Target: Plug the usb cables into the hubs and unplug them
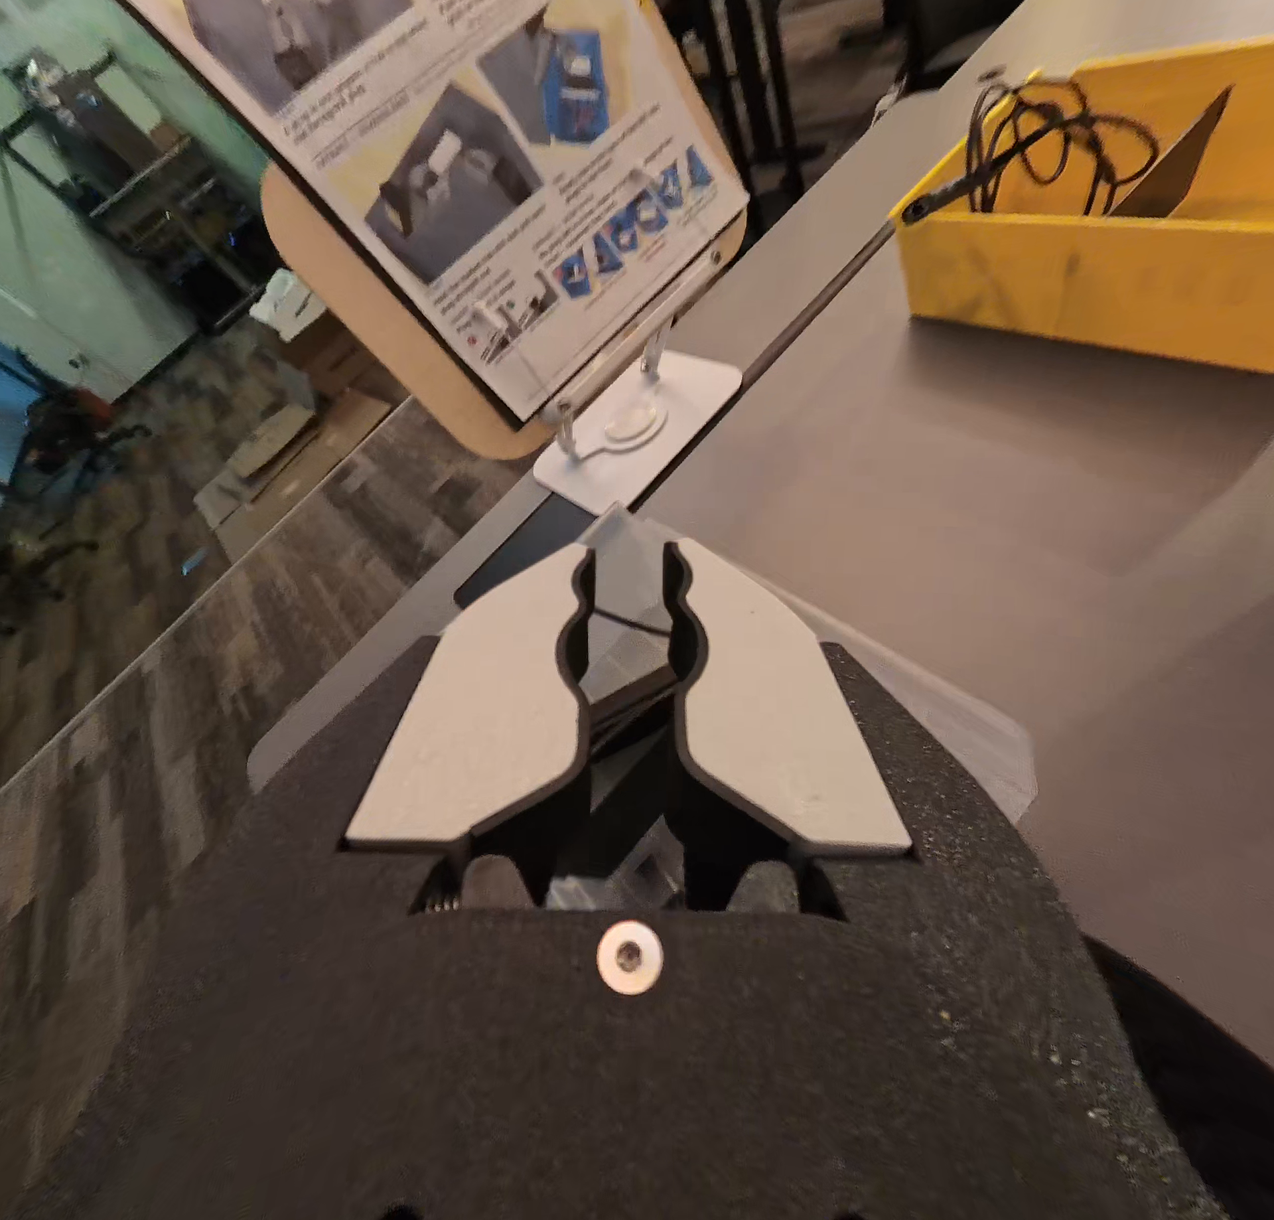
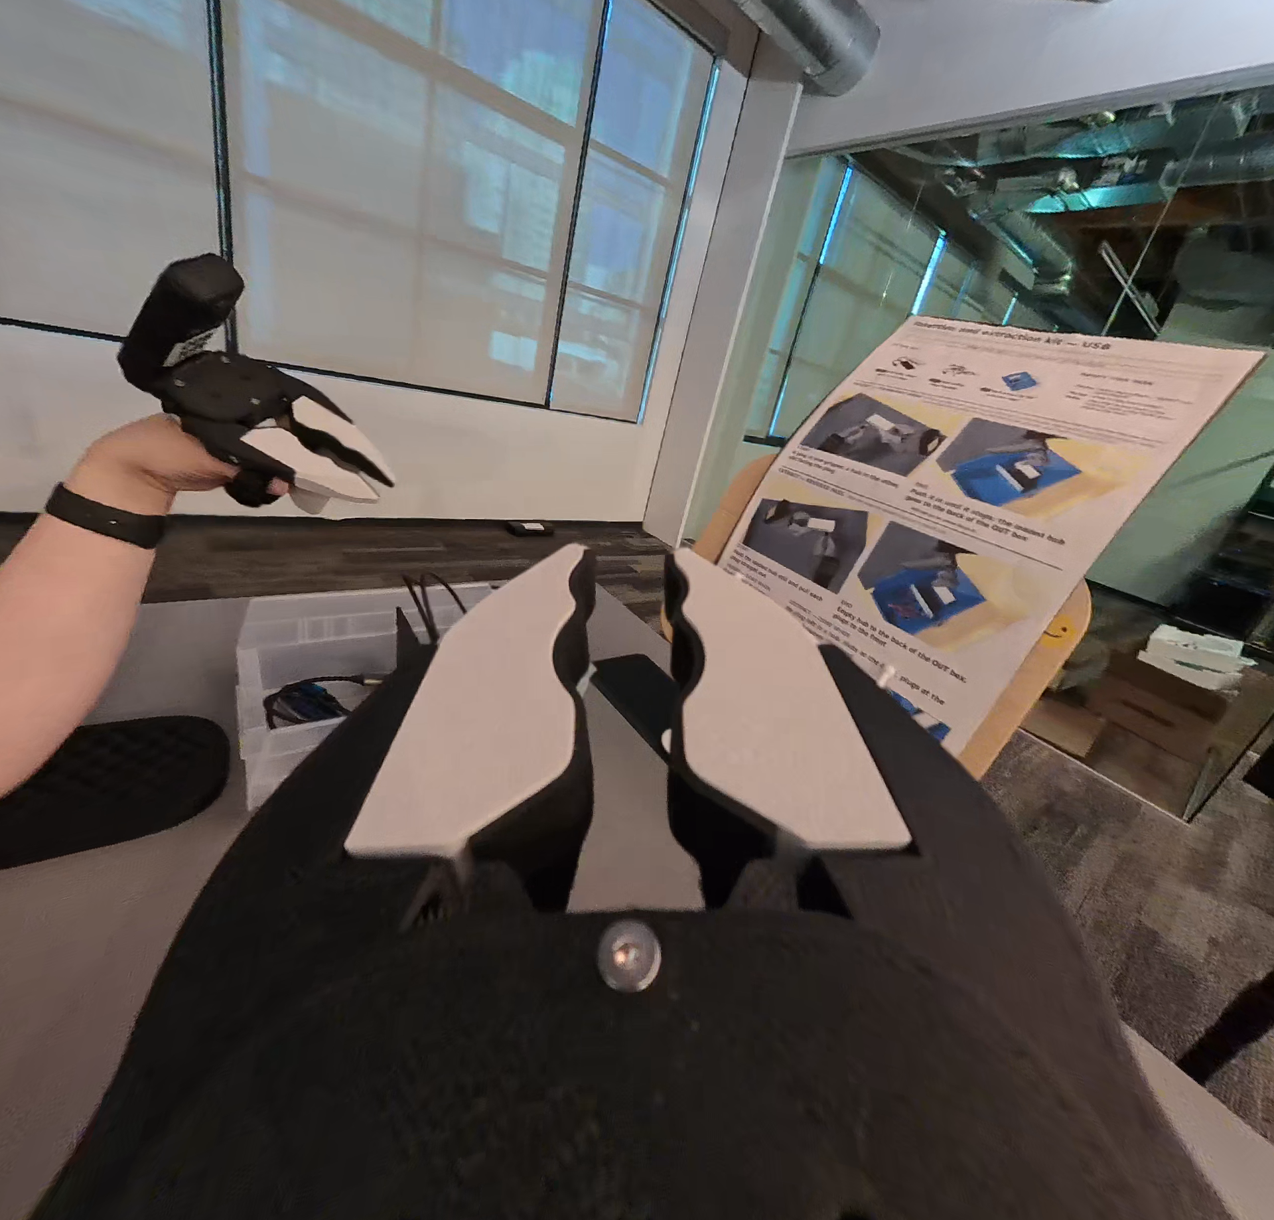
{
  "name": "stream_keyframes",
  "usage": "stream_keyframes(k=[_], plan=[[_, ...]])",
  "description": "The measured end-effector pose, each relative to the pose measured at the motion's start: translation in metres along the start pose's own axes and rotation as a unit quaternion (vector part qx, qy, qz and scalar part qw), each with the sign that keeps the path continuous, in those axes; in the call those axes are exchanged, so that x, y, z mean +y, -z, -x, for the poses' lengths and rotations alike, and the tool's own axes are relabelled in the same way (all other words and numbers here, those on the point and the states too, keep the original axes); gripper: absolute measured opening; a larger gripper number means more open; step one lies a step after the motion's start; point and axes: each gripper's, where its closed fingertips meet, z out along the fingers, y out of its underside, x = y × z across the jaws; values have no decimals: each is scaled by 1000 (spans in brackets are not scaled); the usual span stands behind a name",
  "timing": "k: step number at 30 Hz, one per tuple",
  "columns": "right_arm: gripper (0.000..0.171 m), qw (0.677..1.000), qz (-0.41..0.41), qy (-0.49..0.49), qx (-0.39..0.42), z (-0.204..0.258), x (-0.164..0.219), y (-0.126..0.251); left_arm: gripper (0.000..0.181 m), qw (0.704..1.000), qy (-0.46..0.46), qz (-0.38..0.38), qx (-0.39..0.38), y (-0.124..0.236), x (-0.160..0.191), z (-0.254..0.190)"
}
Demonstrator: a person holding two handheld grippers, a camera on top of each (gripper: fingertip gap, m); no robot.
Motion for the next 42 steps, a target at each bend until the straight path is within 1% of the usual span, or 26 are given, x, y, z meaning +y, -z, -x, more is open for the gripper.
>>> stream_keyframes(k=[5, 8, 11, 13, 15, 17, 20, 22, 23, 24, 25, 27, 29, 31, 33, 36, 40, 42], plan=[[22, 999, 36, -21, 10, -15, 20, 2, 18, 995, -12, 97, 0, -7, 26, -15], [21, 999, 39, -3, 28, -22, 19, 9, 17, 985, -36, 171, -5, -11, 42, -25], [18, 998, 25, -27, 55, -34, 12, 17, 15, 978, -32, 202, -34, -12, 55, -21], [8, 993, 18, -56, 106, -54, 9, 27, 15, 978, -13, 208, -13, -11, 65, -30], [8, 987, 16, -58, 150, -70, 9, 39, 16, 979, 10, 202, 22, -11, 74, -45], [7, 985, 10, -42, 169, -78, 7, 48, 19, 977, 39, 203, 55, -12, 85, -59], [7, 982, -24, -22, 188, -83, -6, 58, 22, 965, 71, 235, 86, -13, 110, -77], [3, 984, -43, -8, 173, -77, -15, 62, 22, 958, 91, 256, 95, -15, 124, -85], [1, 984, -47, 4, 169, -74, -18, 63, 16, 957, 93, 257, 95, -16, 128, -87], [1, 983, -46, 20, 176, -74, -20, 65, 12, 961, 100, 240, 89, -19, 127, -89], [1, 980, -46, 38, 192, -77, -22, 68, 11, 965, 113, 220, 92, -21, 125, -94], [1, 975, -53, 64, 208, -76, -27, 72, 16, 962, 125, 217, 109, -21, 128, -109], [1, 977, -60, 58, 195, -72, -29, 72, 22, 959, 97, 254, 81, -21, 144, -107], [1, 983, -64, 30, 171, -69, -28, 70, 24, 947, 70, 305, 67, -21, 162, -105], [1, 986, -63, 3, 152, -70, -24, 69, 22, 938, 71, 331, 77, -26, 169, -109], [1, 987, -56, -16, 149, -74, -20, 71, 17, 923, 71, 367, 94, -29, 179, -115], [1, 986, -59, -17, 153, -75, -22, 77, 19, 910, 71, 397, 96, -35, 191, -117], [1, 987, -61, -23, 148, -75, -22, 77, 20, 898, 72, 422, 103, -37, 201, -119]])
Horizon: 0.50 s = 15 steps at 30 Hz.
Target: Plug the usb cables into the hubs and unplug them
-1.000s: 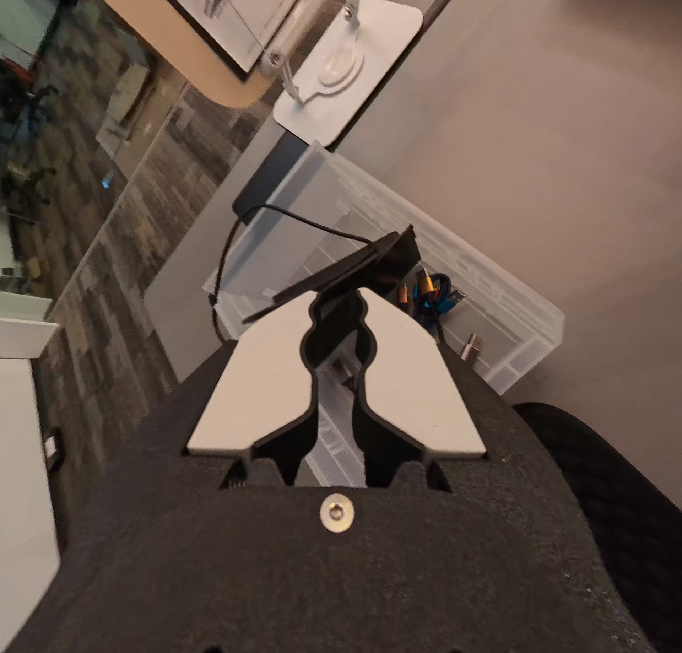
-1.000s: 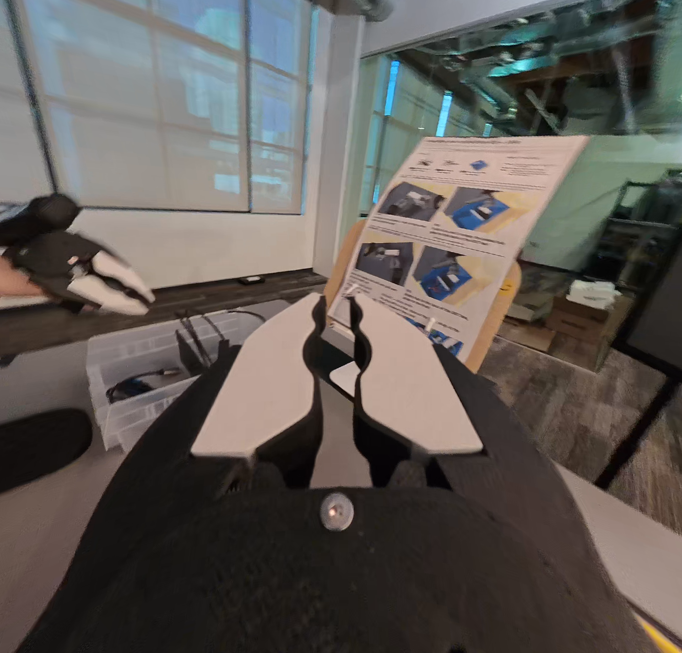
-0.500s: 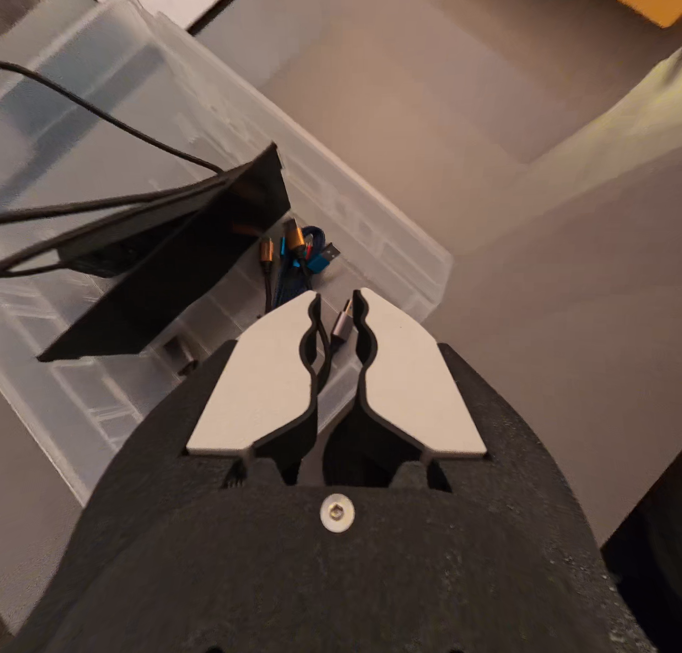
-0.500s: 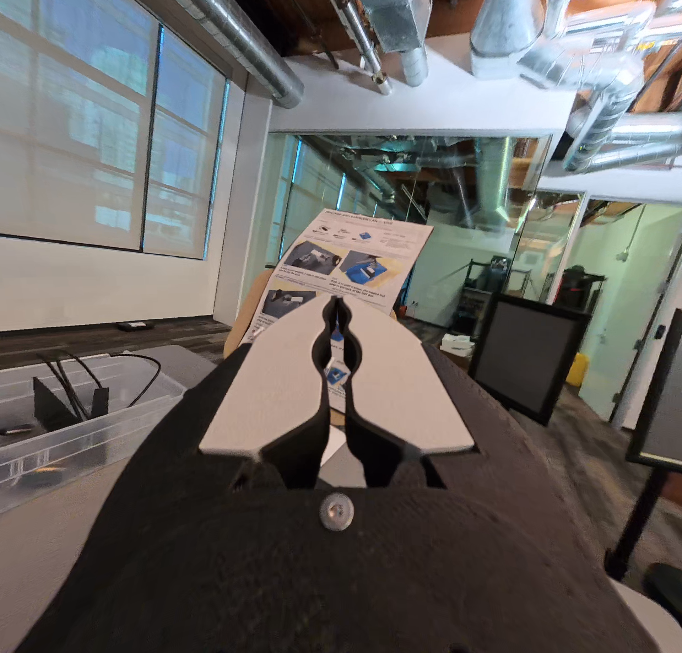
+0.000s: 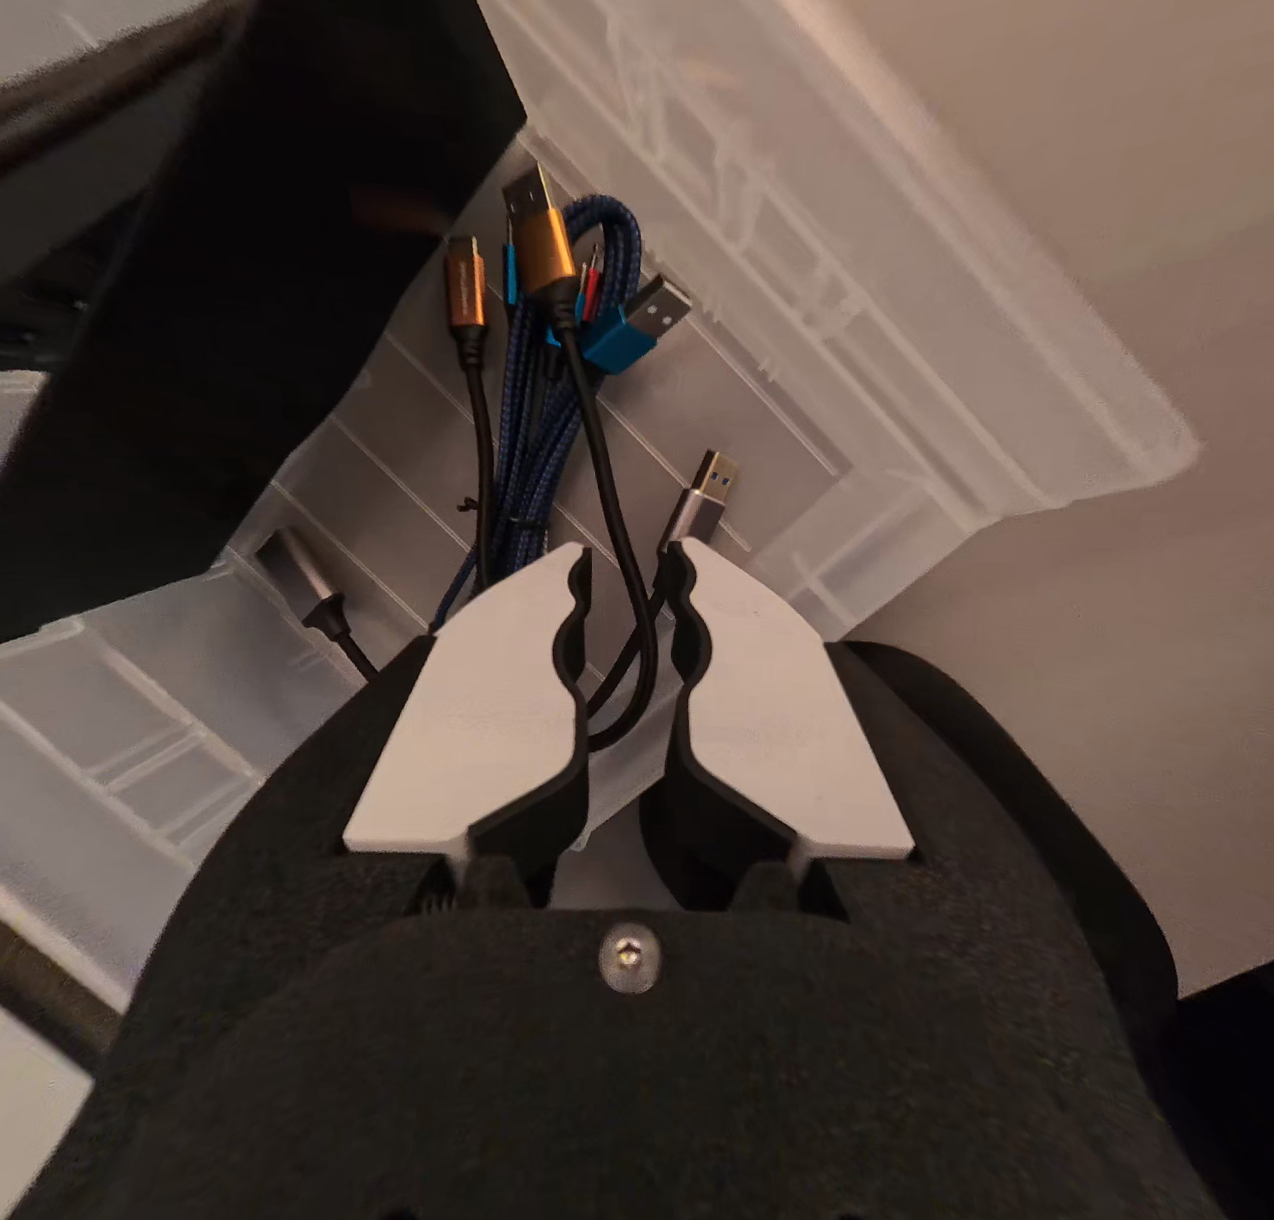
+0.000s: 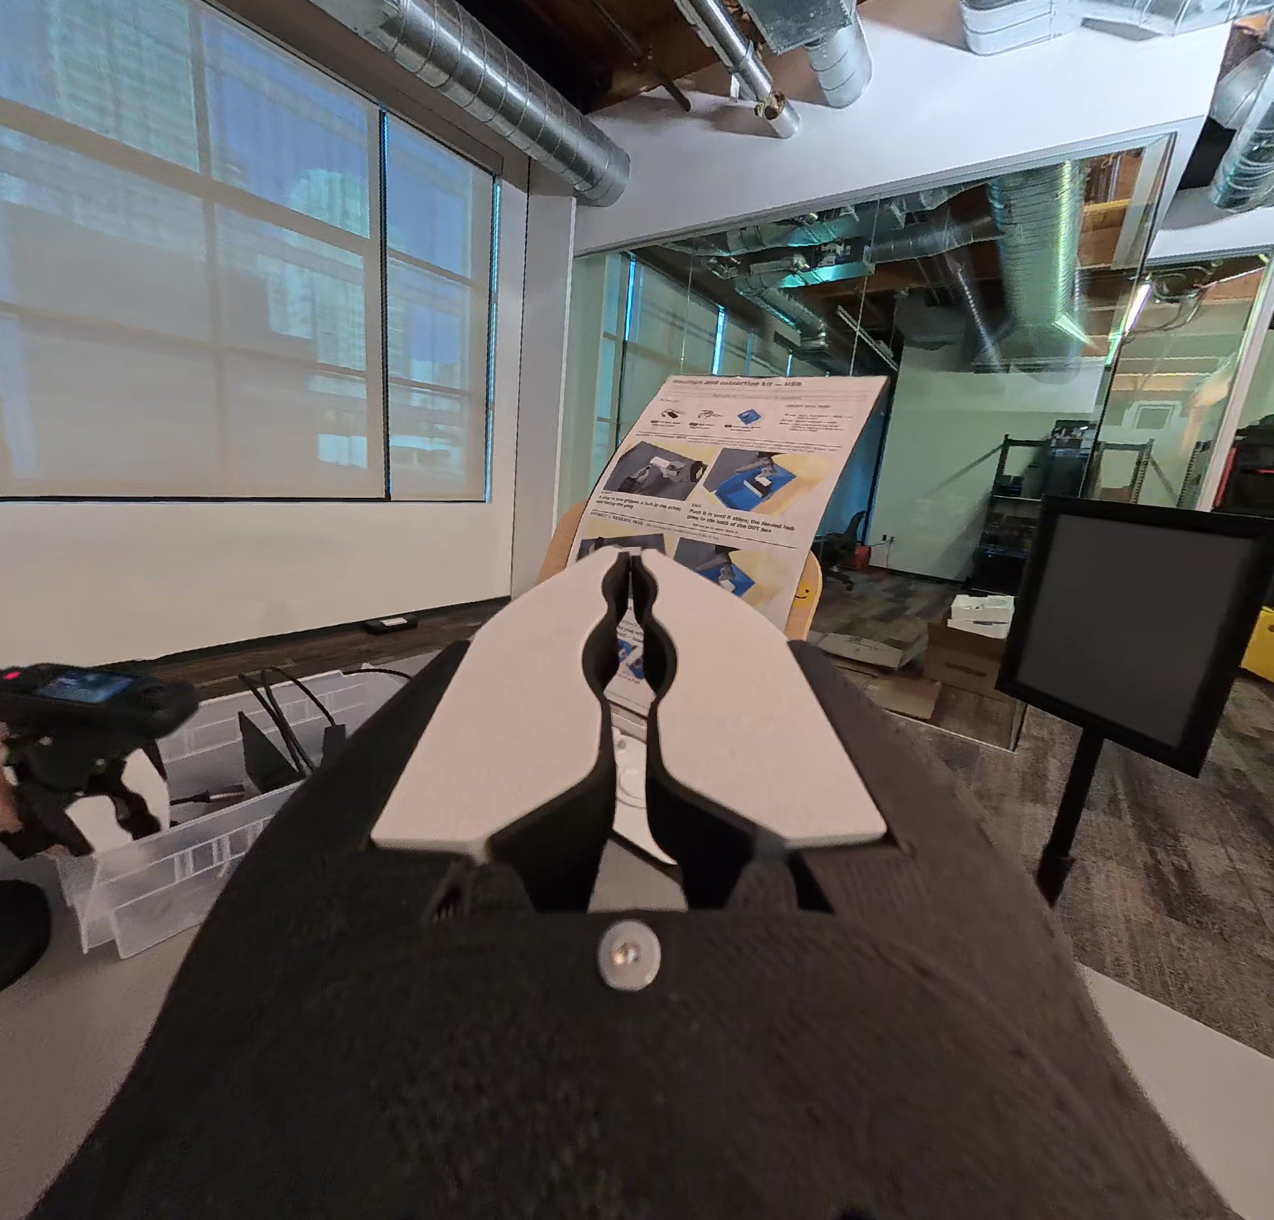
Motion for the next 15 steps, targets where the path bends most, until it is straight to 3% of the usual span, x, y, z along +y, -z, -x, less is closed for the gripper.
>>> stream_keyframes(k=[2, 9, 15], plan=[[1, 1000, 3, -7, -7, 1, 2, -1, 7, 1000, 4, 9, 5, -3, 0, 1], [1, 1000, 0, -9, -8, 0, -1, 1, 3, 1000, 12, -16, -3, 14, 1, 9], [1, 999, -17, -34, -13, -3, -6, 7, 3, 992, 19, -92, -89, 82, -16, 27]])
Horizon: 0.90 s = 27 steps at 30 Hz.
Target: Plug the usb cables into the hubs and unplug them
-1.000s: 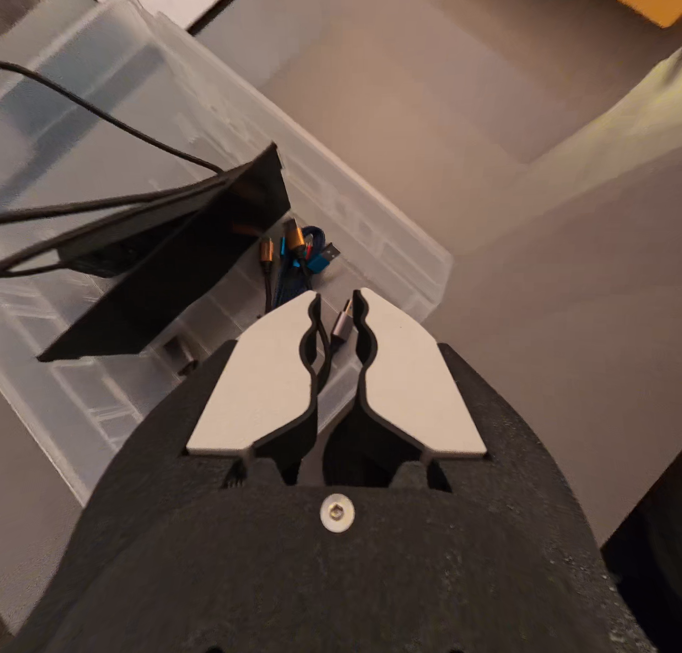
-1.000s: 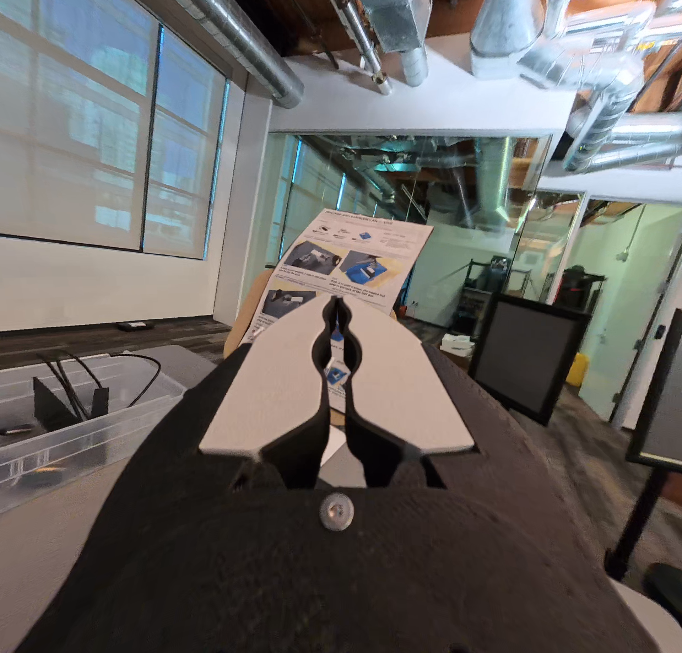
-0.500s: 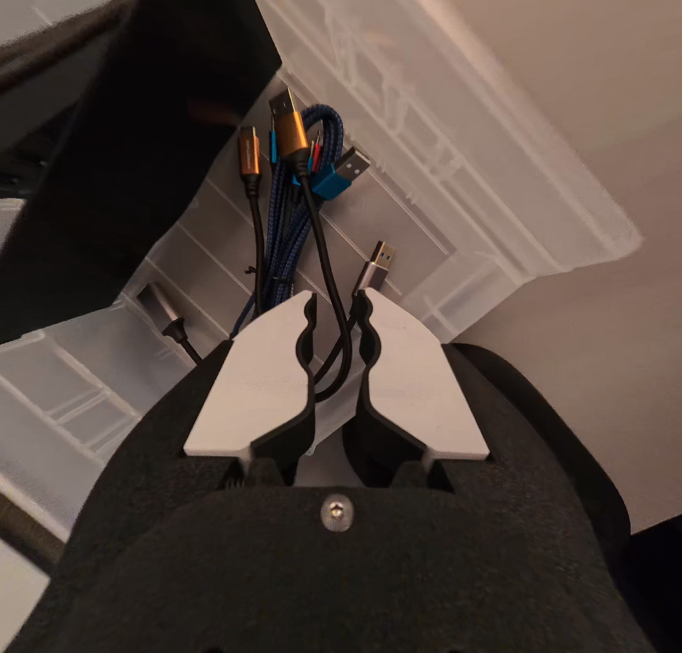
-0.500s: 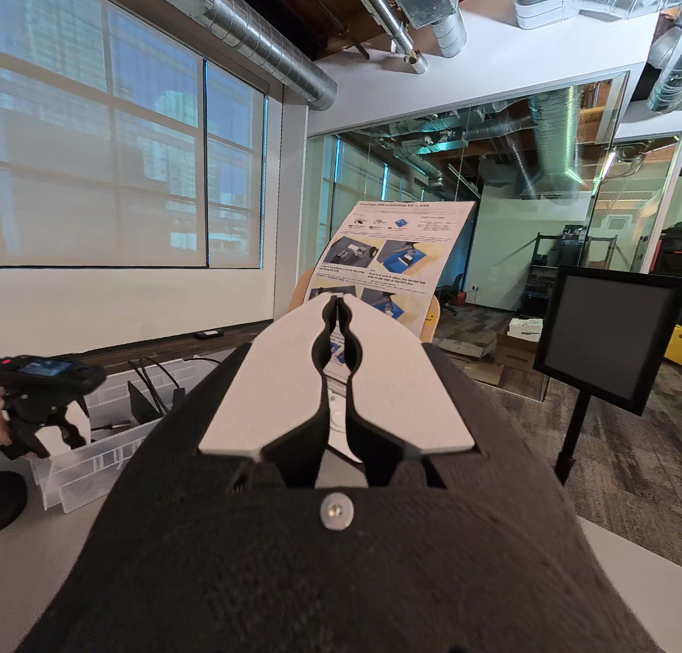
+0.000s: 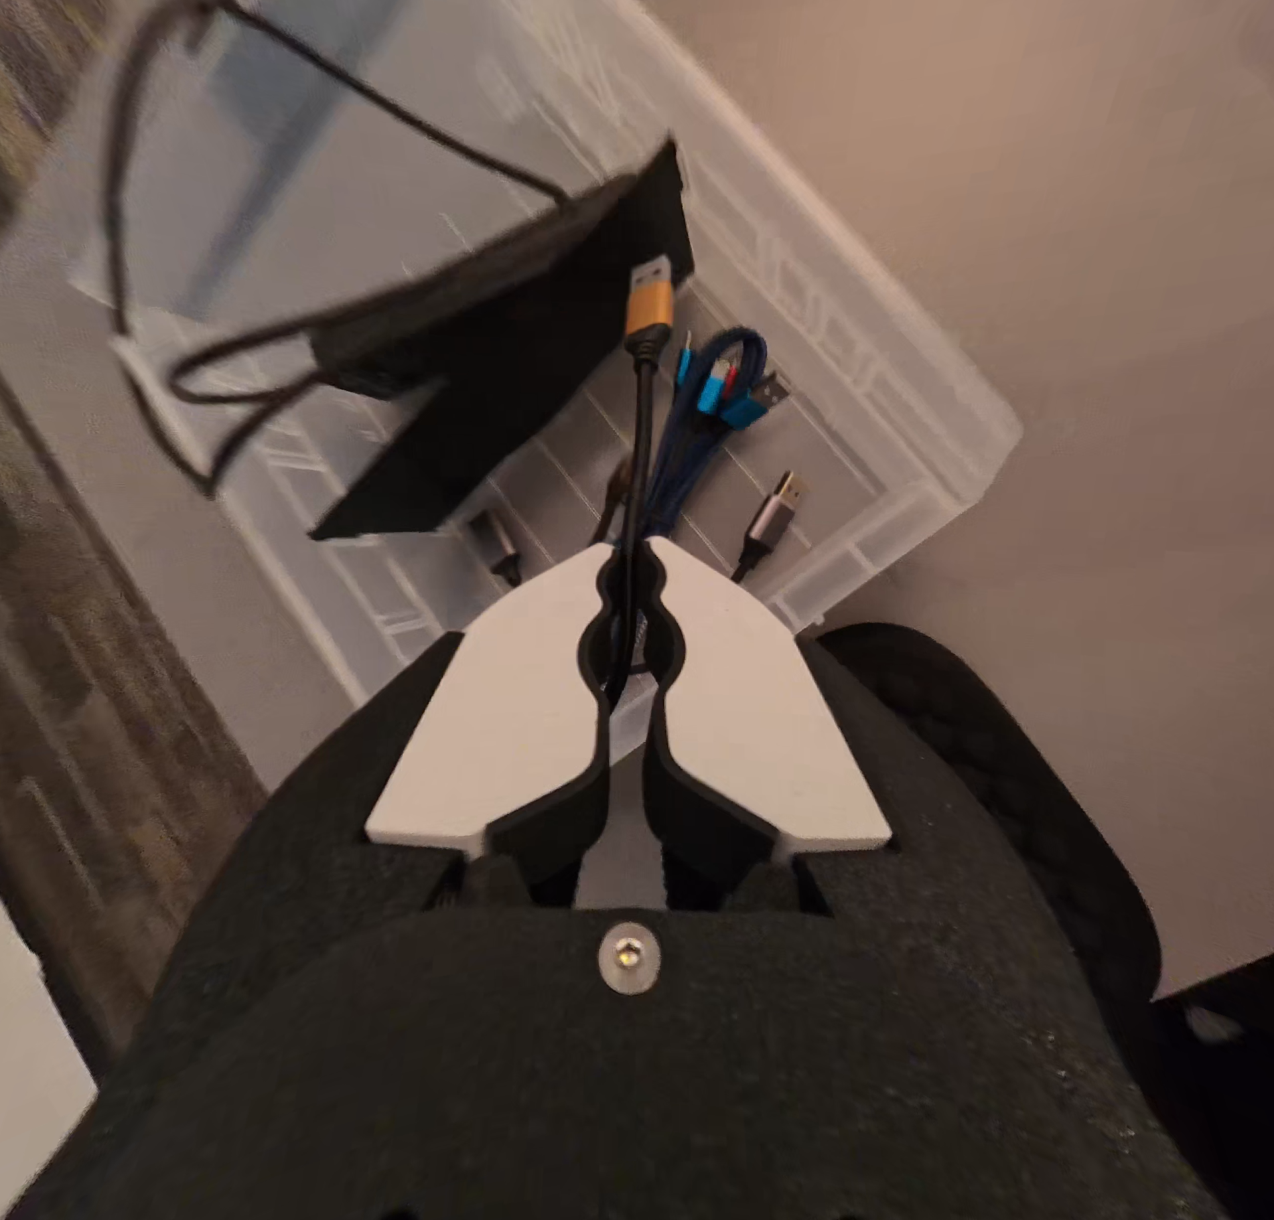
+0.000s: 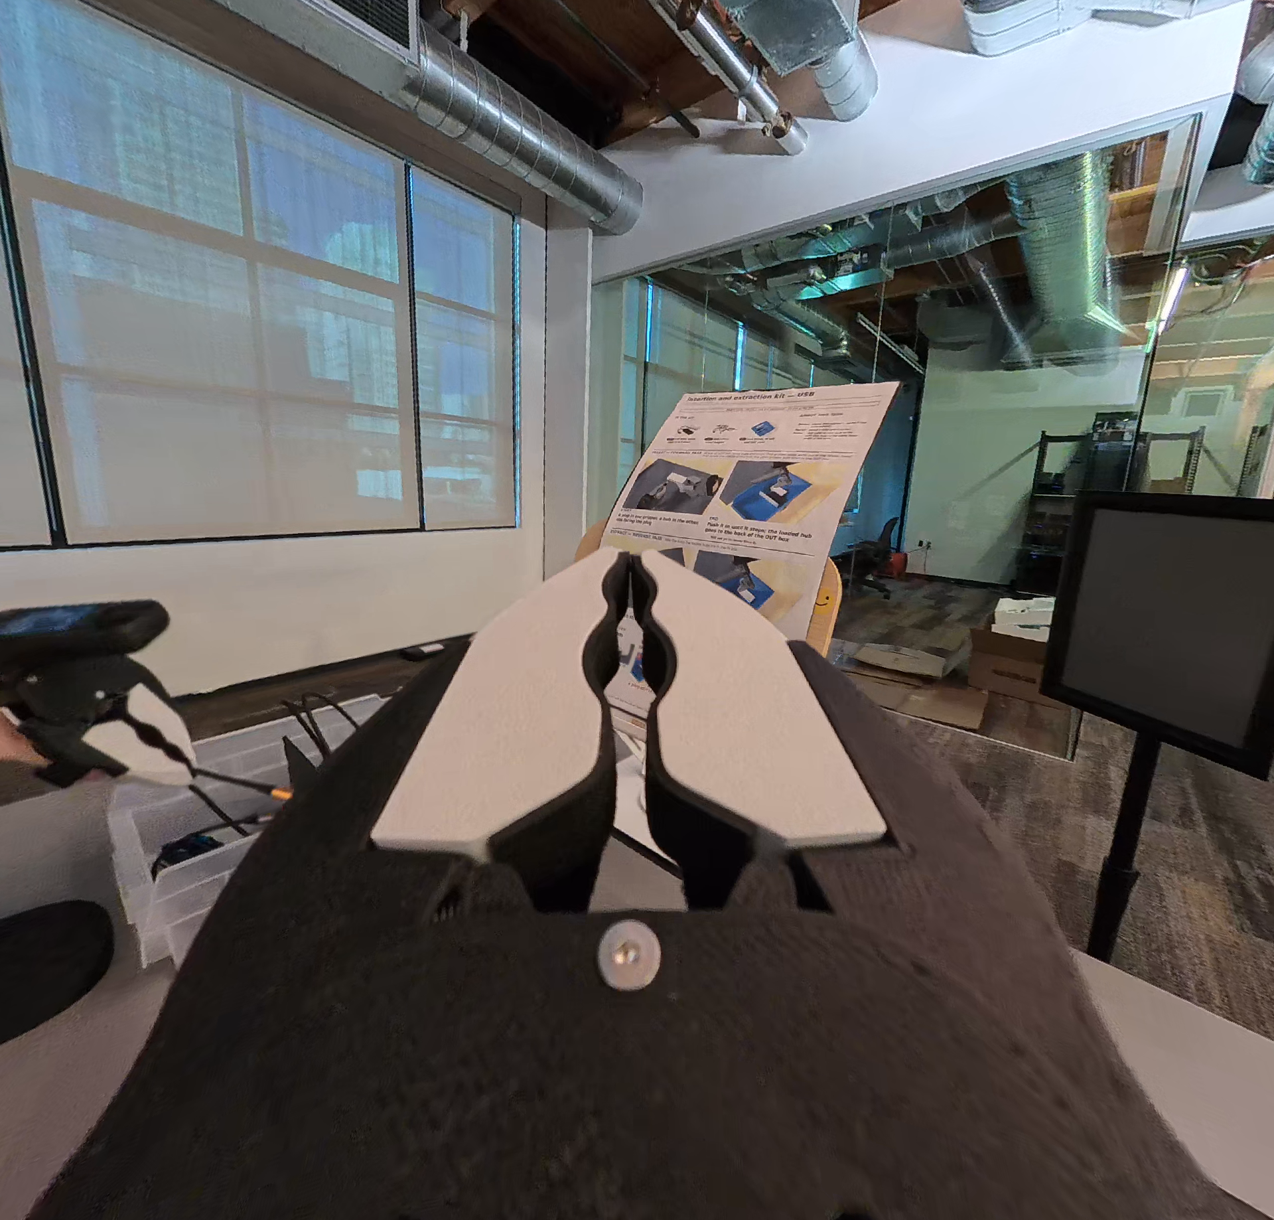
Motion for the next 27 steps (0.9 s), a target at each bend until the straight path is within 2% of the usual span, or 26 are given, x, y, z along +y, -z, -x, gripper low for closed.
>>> stream_keyframes(k=[3, 6, 10, 12, 14, 17, 21, 27], plan=[[1, 1000, -12, -14, -9, 2, -3, 1, 3, 998, -24, -50, -43, 36, -33, -1], [1, 1000, -16, -14, -9, 3, -5, 1, 2, 991, -68, -105, -54, 64, -79, -22], [1, 1000, -10, -13, -10, 2, -4, 2, 3, 978, -141, -135, -68, 83, -140, -49], [1, 1000, -15, -21, -10, 0, -4, 3, 3, 973, -160, -164, -40, 81, -172, -68], [1, 999, -17, -34, -25, 4, -4, 2, 3, 969, -170, -180, -1, 60, -196, -91], [1, 999, -9, -37, -37, 8, -1, 0, 3, 966, -188, -178, 16, 4, -205, -120], [1, 999, -5, -29, -34, 7, -1, 1, 3, 968, -197, -143, 53, -59, -182, -158], [1, 999, 2, -38, -39, 3, 4, 0, 3, 969, -152, -124, 148, -92, -150, -199]])
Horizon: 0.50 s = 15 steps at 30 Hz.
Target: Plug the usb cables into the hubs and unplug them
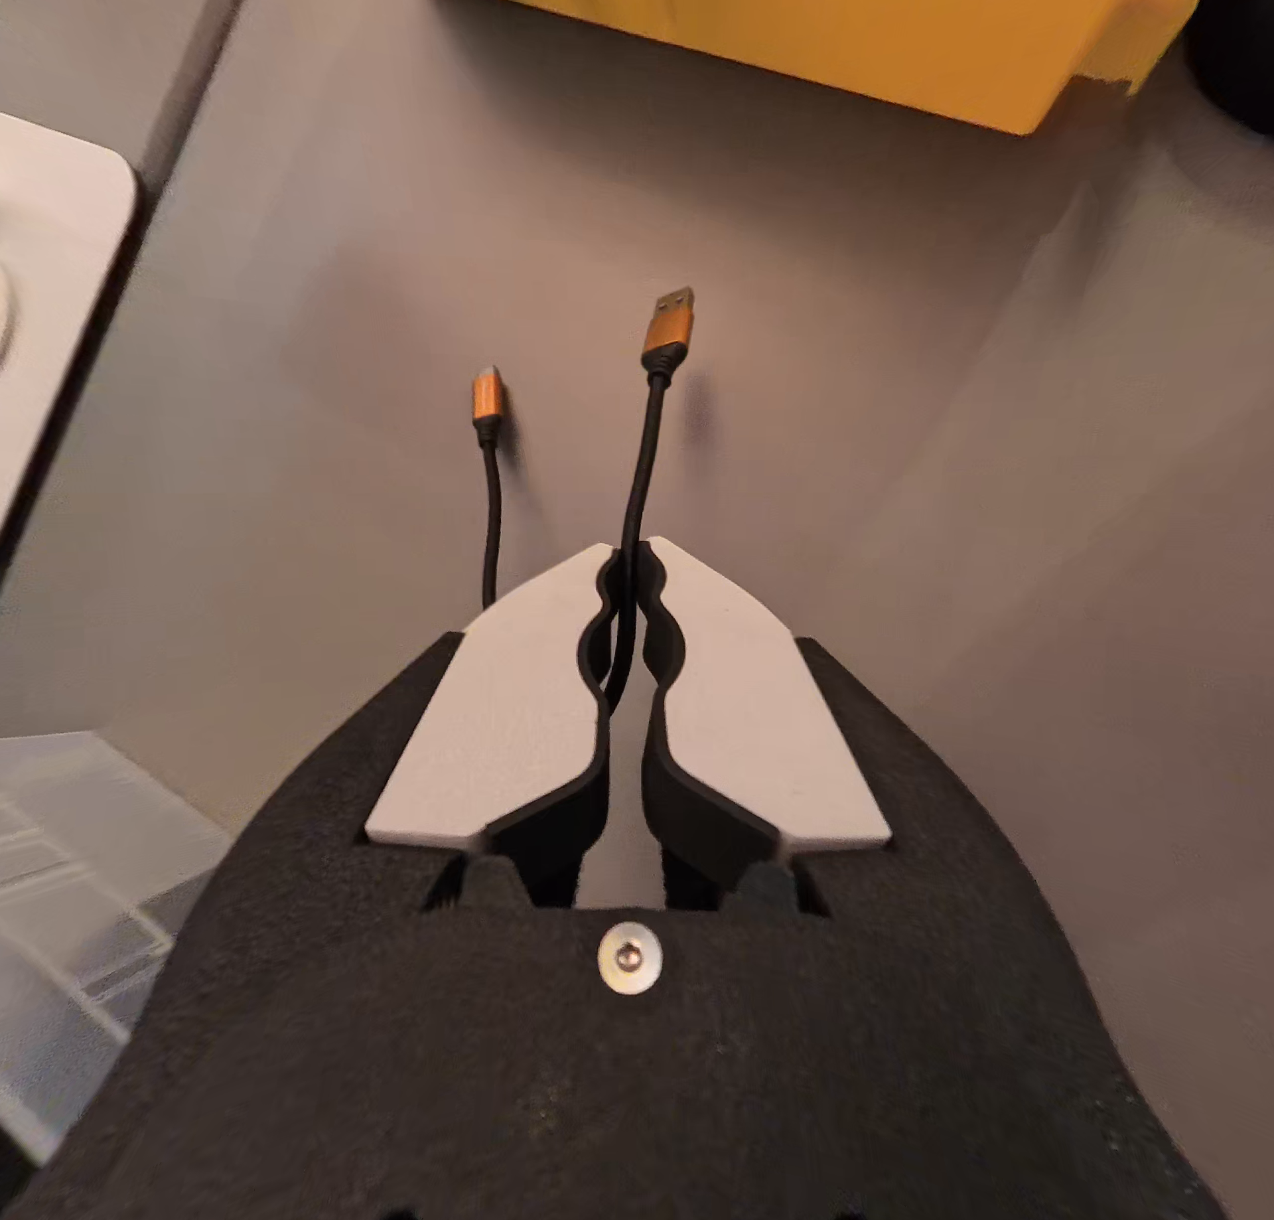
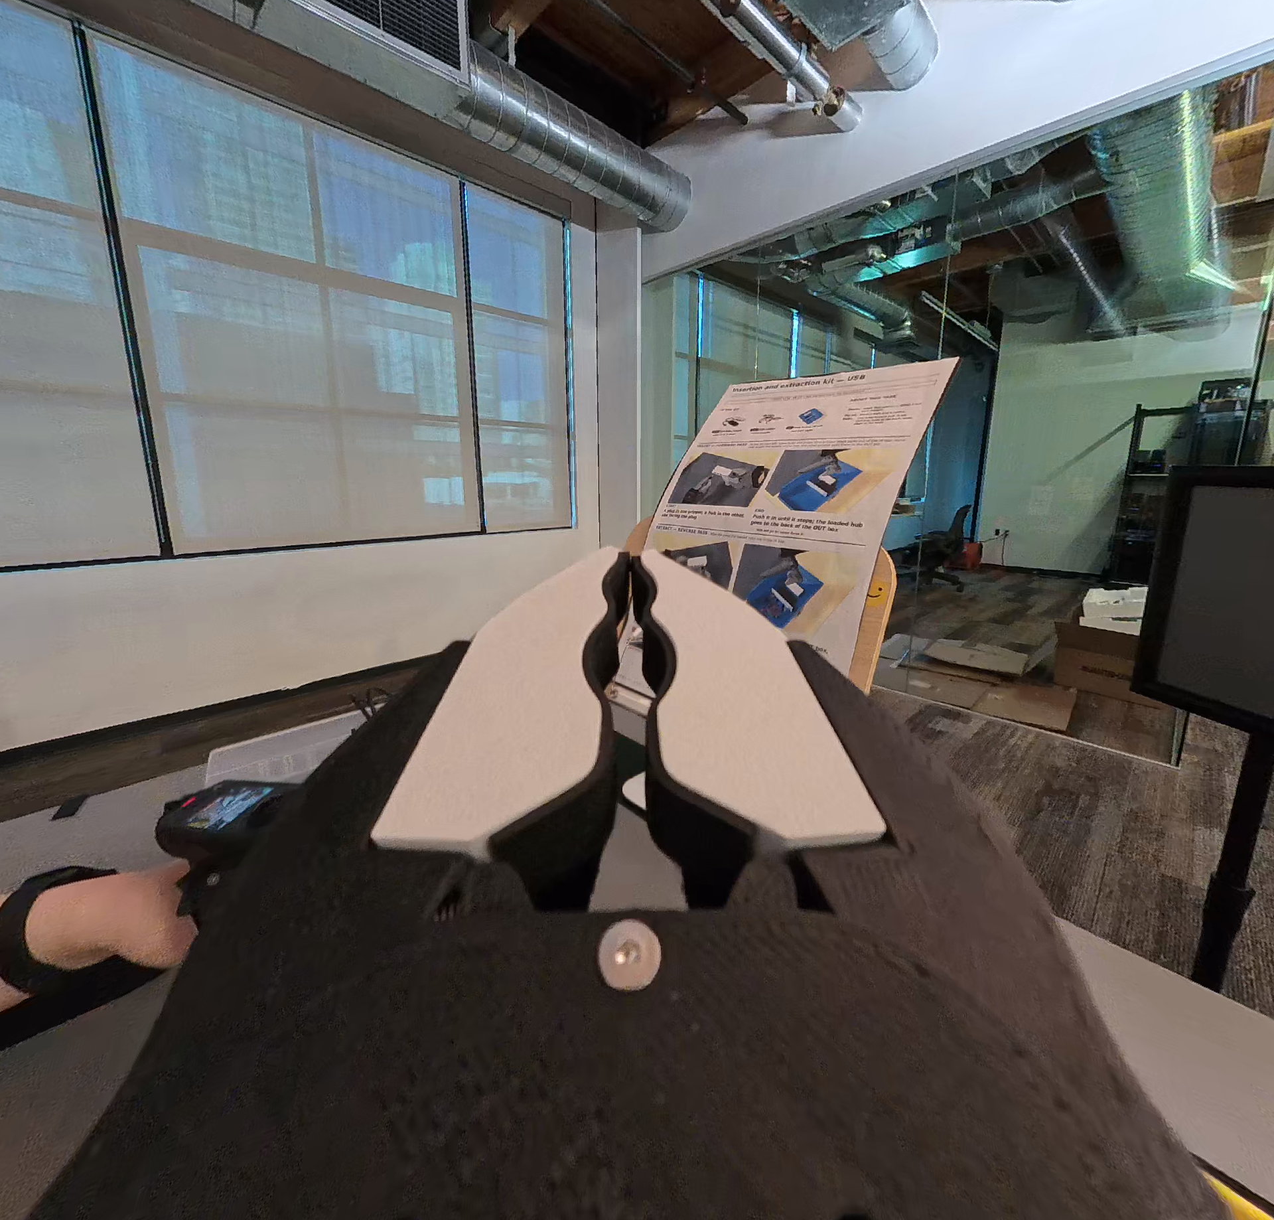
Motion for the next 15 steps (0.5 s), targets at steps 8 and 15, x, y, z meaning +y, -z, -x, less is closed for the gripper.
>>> stream_keyframes(k=[8, 15], plan=[[1, 1000, 18, -10, -9, 2, 13, -11, 3, 999, 11, -12, 42, -30, 15, -28], [1, 1000, 20, 11, -2, 2, 14, -13, 23, 992, 43, -118, 14, 33, -14, -5]])
